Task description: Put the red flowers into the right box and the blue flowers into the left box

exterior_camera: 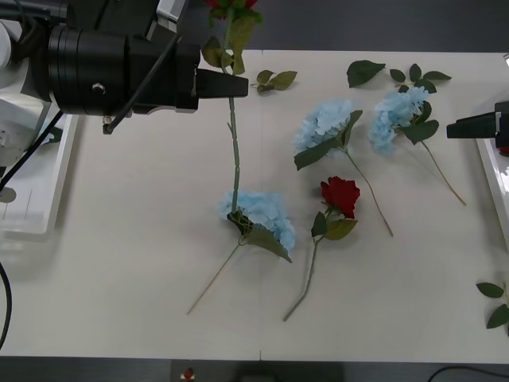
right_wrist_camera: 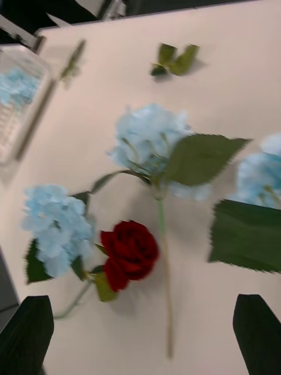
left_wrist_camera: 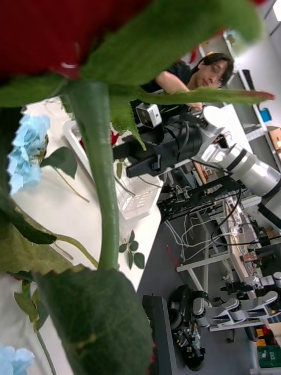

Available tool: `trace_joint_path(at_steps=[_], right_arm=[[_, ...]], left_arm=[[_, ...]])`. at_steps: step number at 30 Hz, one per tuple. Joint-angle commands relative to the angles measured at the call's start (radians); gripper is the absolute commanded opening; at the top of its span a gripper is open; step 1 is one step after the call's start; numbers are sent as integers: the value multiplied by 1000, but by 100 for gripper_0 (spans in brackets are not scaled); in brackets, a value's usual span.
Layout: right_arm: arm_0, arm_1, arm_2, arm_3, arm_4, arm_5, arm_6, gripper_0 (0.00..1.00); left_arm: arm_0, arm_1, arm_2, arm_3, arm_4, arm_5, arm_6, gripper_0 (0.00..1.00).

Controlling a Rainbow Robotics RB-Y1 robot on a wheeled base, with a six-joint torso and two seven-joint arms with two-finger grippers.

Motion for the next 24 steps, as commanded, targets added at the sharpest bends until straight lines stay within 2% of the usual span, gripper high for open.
trace_joint_path(at_steps=[1, 5, 8, 11, 16, 24], right_arm=[[73, -11, -23, -58, -143, 35, 119, 89], [173, 4, -77, -160, -168, 36, 119, 89], [271, 64, -183, -219, -166, 44, 119, 89], [345, 102, -230, -289, -166, 38, 119, 90], [359, 145, -237, -378, -166, 6, 119, 89], [388, 193, -238, -630, -166, -224, 119, 89]], left_arm=[[-75, 2, -2, 35, 44, -6, -78, 0], [-97, -3, -7, 66, 81, -6, -103, 0], [-100, -4, -7, 66, 92, -6, -107, 0], [-100, -6, -18, 66, 110, -6, -110, 0], [-100, -7, -30, 66, 130, -6, -110, 0], [-100, -7, -30, 66, 130, -6, -110, 0]])
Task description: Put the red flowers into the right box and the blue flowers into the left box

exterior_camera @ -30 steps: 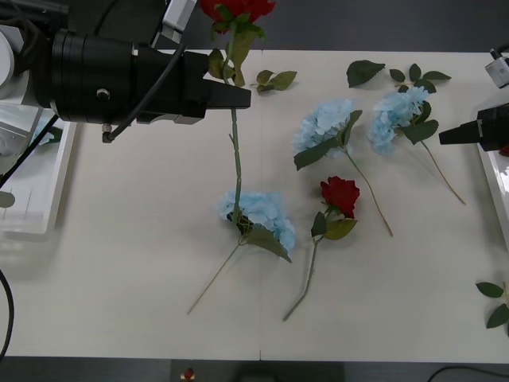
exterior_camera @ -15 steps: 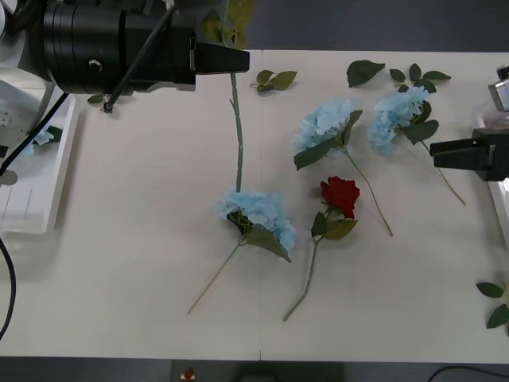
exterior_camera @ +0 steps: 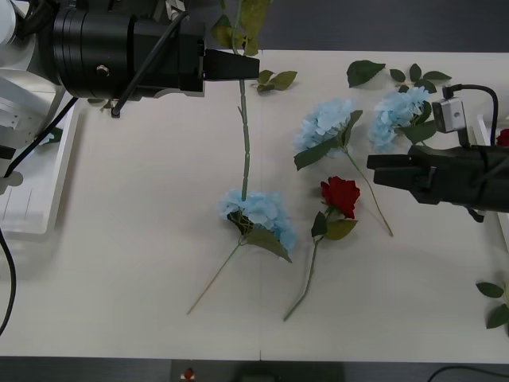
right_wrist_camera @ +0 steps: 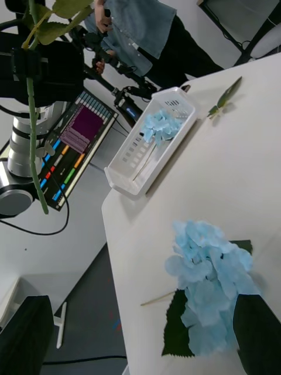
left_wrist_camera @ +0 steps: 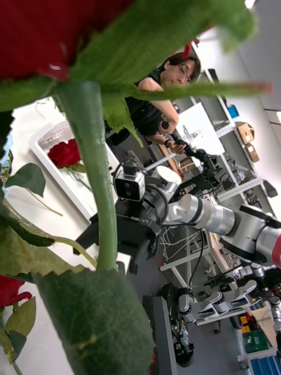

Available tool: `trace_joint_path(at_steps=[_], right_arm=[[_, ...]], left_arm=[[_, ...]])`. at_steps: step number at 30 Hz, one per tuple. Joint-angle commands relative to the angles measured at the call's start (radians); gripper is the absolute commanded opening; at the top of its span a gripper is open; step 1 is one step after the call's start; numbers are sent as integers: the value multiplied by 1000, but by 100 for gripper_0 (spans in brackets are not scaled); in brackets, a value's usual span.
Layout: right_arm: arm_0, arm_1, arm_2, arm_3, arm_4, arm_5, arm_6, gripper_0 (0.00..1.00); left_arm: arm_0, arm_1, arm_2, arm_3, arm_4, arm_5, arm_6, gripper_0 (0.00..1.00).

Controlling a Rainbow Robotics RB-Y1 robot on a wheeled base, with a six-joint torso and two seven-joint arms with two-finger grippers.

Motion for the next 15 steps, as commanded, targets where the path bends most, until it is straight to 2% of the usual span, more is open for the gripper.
trace_joint_path(at_steps=[1, 5, 15], right_arm=[[12, 48, -37, -161, -8, -116, -16, 89], [17, 103, -38, -245, -8, -200, -16, 89], [18, 280, -37, -296, 49, -248, -123, 89]], left_arm=[[-30, -7, 10, -17, 8, -6, -21, 0], [-30, -7, 10, -17, 8, -6, -21, 0], [-30, -7, 10, -17, 8, -6, -21, 0]])
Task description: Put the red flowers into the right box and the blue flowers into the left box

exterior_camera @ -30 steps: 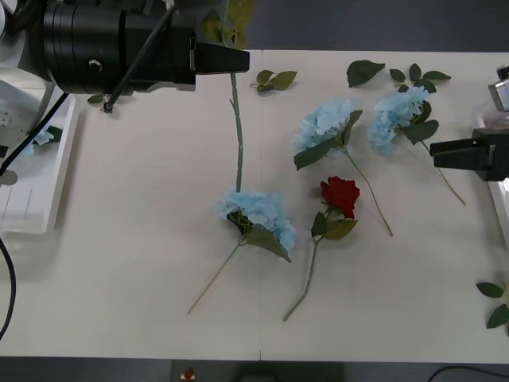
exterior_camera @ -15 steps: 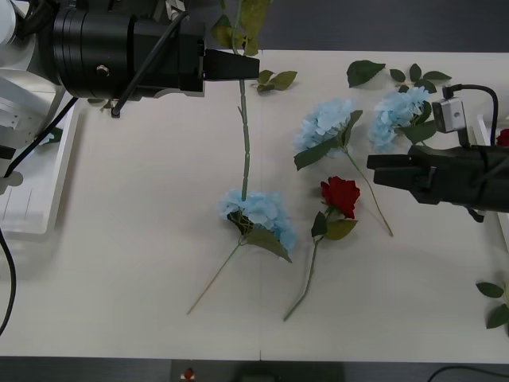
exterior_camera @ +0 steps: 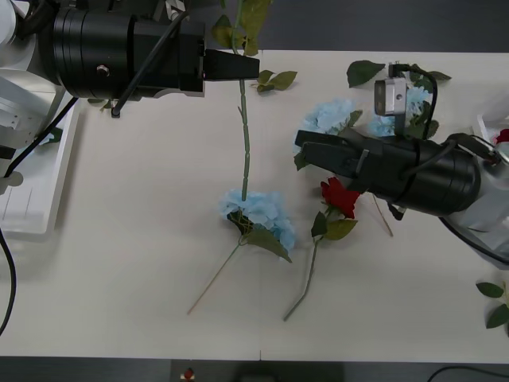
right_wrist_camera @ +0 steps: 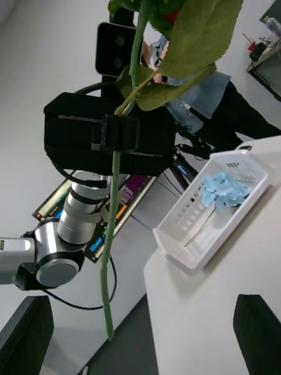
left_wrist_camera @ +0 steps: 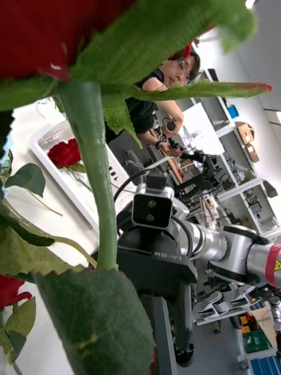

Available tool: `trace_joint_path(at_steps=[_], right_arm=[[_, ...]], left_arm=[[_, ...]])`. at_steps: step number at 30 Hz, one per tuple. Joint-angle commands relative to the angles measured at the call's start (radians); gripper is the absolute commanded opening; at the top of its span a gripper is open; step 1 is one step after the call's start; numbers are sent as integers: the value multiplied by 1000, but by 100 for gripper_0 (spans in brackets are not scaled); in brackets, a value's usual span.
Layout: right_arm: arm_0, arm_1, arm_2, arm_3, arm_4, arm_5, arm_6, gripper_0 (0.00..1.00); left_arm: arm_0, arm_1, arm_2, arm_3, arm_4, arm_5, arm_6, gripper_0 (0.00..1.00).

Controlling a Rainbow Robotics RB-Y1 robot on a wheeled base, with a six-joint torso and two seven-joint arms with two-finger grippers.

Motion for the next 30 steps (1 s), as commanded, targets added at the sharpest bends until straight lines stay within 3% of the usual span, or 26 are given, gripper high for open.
trace_joint_path(at_steps=[1, 16, 24, 30], right_arm=[[-12, 58, -1, -60, 45, -26, -118, 89], [-12, 234, 1, -89, 216, -81, -228, 88], [-16, 309, 6, -89, 280, -111, -262, 73], [-19, 335, 24, -89, 280, -134, -278, 47]], left_arm=[[-30, -7, 10, -17, 8, -6, -21, 0], [-30, -7, 10, -17, 8, -6, -21, 0], [-30, -7, 10, -17, 8, -6, -21, 0], [-30, -7, 10, -17, 8, -6, -21, 0]])
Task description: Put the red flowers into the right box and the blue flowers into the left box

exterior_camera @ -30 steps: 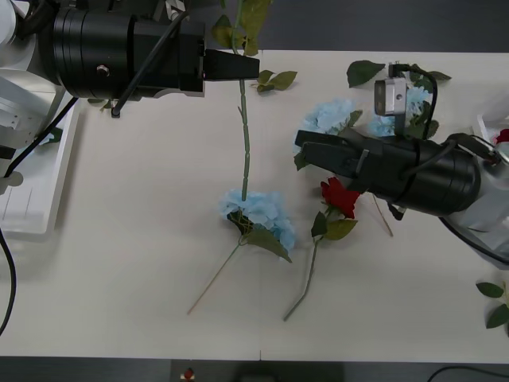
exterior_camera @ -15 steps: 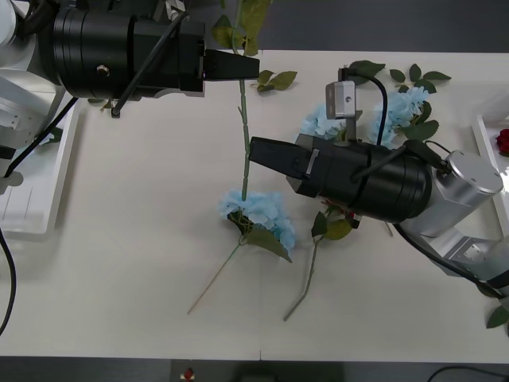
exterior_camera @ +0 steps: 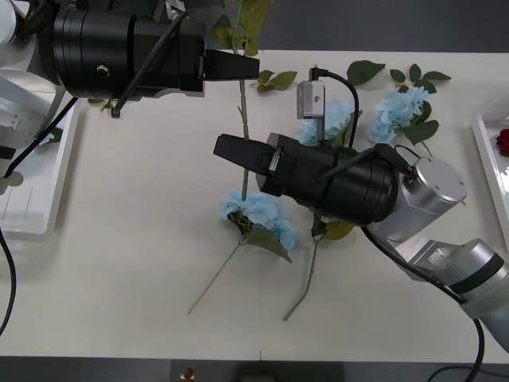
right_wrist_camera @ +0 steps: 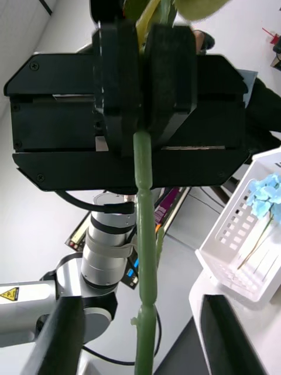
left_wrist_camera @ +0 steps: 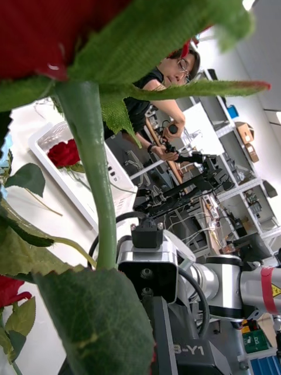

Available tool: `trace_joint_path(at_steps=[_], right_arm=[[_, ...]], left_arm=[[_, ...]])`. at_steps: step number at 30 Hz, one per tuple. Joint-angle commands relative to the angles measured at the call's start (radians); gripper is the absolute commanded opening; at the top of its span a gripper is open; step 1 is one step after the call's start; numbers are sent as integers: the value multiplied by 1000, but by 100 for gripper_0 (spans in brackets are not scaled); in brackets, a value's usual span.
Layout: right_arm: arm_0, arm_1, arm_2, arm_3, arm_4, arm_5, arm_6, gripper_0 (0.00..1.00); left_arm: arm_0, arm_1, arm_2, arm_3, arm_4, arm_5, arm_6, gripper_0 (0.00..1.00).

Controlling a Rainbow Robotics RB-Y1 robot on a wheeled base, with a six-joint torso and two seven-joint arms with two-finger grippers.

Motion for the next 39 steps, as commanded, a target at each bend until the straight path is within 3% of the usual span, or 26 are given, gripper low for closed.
trace_joint_path(at_steps=[1, 5, 7, 9, 17, 18, 19, 21, 32, 39], right_arm=[[-21, 16, 20, -39, -2, -20, -41, 38], [-22, 19, 28, -39, -3, -31, -49, 11], [-22, 19, 28, -39, -2, -32, -53, 4], [-22, 20, 28, -39, -3, -32, -57, 0], [-22, 22, 28, -40, -3, -37, -69, 0], [-22, 22, 28, -40, -2, -37, -70, 0], [-24, 20, 28, -39, -2, -38, -70, 0], [-25, 19, 28, -39, -3, -38, -70, 0], [-39, -16, 28, -39, -20, -46, -73, 0], [-64, -121, 26, -42, -80, -38, -55, 0]], left_arm=[[-30, -7, 10, -17, 8, -6, -21, 0], [-30, -7, 10, -17, 8, -6, -21, 0], [-30, -7, 10, -17, 8, -6, -21, 0], [-30, -7, 10, -17, 8, -6, -21, 0], [-30, -7, 10, -17, 8, -6, -21, 0], [-30, -7, 10, -17, 8, -6, -21, 3], [-30, -7, 10, -17, 8, -6, -21, 60], [-30, -7, 10, -17, 8, -6, -21, 100], [-30, -7, 10, -17, 8, -6, -21, 100], [-30, -7, 10, -17, 8, -6, -21, 100]])
